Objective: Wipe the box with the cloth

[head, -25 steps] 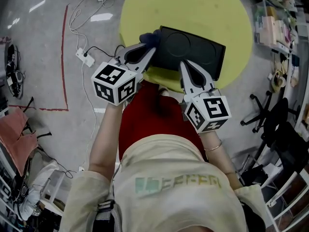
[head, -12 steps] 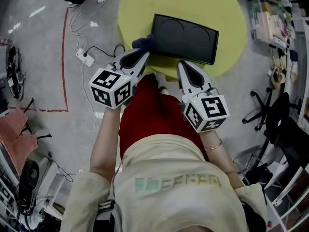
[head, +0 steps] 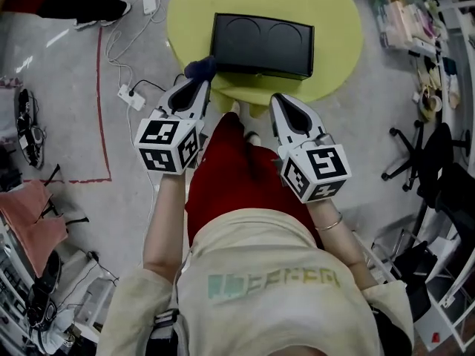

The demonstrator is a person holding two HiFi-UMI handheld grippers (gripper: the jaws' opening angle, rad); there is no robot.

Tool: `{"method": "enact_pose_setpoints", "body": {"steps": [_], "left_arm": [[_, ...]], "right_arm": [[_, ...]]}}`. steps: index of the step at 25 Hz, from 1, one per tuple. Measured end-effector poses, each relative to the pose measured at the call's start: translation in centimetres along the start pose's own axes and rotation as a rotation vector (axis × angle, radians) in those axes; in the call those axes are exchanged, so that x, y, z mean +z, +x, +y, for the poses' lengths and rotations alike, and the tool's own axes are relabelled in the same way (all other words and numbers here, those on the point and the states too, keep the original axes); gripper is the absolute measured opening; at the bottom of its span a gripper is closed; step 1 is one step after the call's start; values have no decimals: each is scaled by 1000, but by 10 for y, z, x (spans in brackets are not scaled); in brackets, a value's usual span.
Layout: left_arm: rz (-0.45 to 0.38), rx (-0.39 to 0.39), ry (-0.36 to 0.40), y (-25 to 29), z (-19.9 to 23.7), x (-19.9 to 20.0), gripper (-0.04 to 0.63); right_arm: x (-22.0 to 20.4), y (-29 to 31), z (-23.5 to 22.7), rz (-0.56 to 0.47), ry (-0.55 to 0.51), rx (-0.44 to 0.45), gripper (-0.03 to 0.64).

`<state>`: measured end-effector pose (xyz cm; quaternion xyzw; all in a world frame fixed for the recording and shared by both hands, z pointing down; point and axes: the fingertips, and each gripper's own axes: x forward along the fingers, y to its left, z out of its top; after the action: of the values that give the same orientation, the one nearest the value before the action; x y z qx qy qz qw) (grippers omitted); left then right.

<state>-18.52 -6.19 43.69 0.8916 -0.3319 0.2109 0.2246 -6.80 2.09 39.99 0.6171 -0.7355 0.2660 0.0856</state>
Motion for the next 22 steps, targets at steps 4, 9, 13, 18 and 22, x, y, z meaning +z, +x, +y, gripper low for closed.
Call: {"method": "enact_pose_setpoints", "body": {"steps": [4, 9, 13, 18, 22], "left_arm": [[24, 68, -4, -2, -5, -11, 61], [70, 91, -25, 2, -4, -24, 61], [98, 67, -26, 20, 2, -27, 61], [126, 4, -11, 44, -8, -24, 61], [147, -64, 15, 67, -27, -19, 61]], "right_arm": [[-11, -18, -10, 2, 24, -14, 38], [-17, -21, -15, 11, 50, -21, 38], [-20, -12, -19, 27, 60, -37, 38], [-23, -10, -30, 42, 84, -74, 37], [-25, -11, -46, 38, 116, -119, 38]]}}
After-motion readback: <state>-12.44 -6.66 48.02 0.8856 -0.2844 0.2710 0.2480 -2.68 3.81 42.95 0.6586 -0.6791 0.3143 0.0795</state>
